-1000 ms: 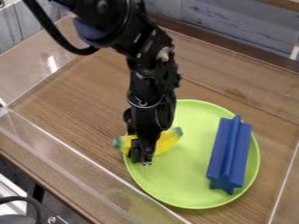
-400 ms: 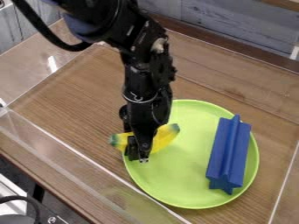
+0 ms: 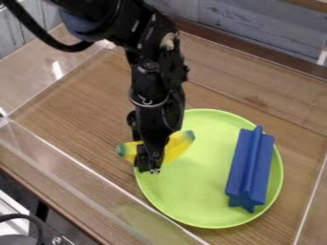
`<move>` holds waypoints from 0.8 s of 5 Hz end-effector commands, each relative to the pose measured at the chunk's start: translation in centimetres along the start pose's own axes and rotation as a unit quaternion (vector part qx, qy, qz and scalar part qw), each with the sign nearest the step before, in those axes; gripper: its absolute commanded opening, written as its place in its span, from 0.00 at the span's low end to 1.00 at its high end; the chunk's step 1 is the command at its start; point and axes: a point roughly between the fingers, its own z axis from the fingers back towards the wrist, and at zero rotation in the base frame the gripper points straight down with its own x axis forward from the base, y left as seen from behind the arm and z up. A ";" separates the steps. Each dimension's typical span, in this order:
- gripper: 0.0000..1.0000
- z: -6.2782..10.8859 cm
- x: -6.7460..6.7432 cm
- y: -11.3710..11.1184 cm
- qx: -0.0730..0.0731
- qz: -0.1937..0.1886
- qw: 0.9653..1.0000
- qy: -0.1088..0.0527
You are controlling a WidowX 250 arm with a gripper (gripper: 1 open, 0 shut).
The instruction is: Remove the banana from inside the green plate and put it on the table
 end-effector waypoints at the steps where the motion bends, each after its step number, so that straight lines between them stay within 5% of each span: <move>1: 0.00 1.0 0.1 0.7 0.013 0.010 1.000 -0.017; 4: 0.00 1.3 -0.2 1.0 0.014 0.017 0.999 -0.029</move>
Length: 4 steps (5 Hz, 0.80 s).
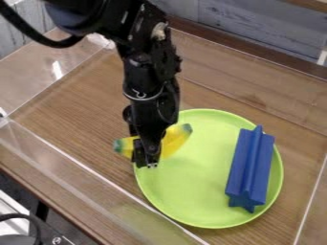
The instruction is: Remove the banana from inside the green plate and put it on the table
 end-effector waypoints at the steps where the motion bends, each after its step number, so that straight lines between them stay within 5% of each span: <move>1: 0.00 0.7 0.0 0.6 0.012 0.010 1.000 -0.016; 4: 0.00 1.2 -0.4 1.3 0.002 0.023 1.000 -0.012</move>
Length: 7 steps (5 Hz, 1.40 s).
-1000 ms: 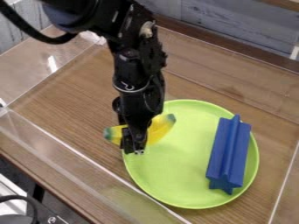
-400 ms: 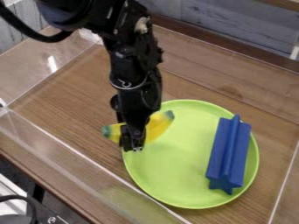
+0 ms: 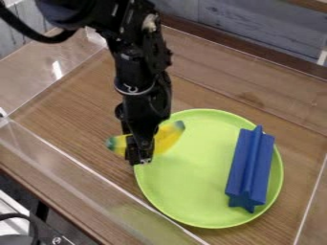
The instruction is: Remove the banana from inside the green plate and put it on the table
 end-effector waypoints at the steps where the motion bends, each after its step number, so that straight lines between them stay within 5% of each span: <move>1: 1.00 1.3 0.5 1.2 0.015 0.010 1.000 -0.016; 7: 1.00 -1.3 2.9 2.3 0.023 -0.002 0.999 -0.026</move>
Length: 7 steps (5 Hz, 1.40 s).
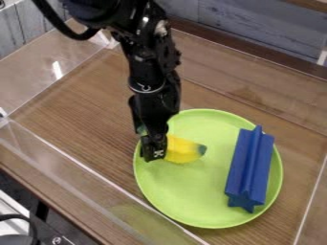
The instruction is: Remove the banana from inside the green plate and put it on the table
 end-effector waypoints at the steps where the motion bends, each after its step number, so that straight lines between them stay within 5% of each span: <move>1: 1.00 -0.1 0.8 0.5 0.010 -0.005 1.000 -0.010; 3: 1.00 -1.0 1.1 0.6 0.007 -0.005 1.000 -0.009; 4: 0.00 -1.2 1.0 0.7 0.007 -0.004 1.000 -0.008; 7: 0.00 -0.4 -0.1 1.6 0.006 0.012 1.000 0.000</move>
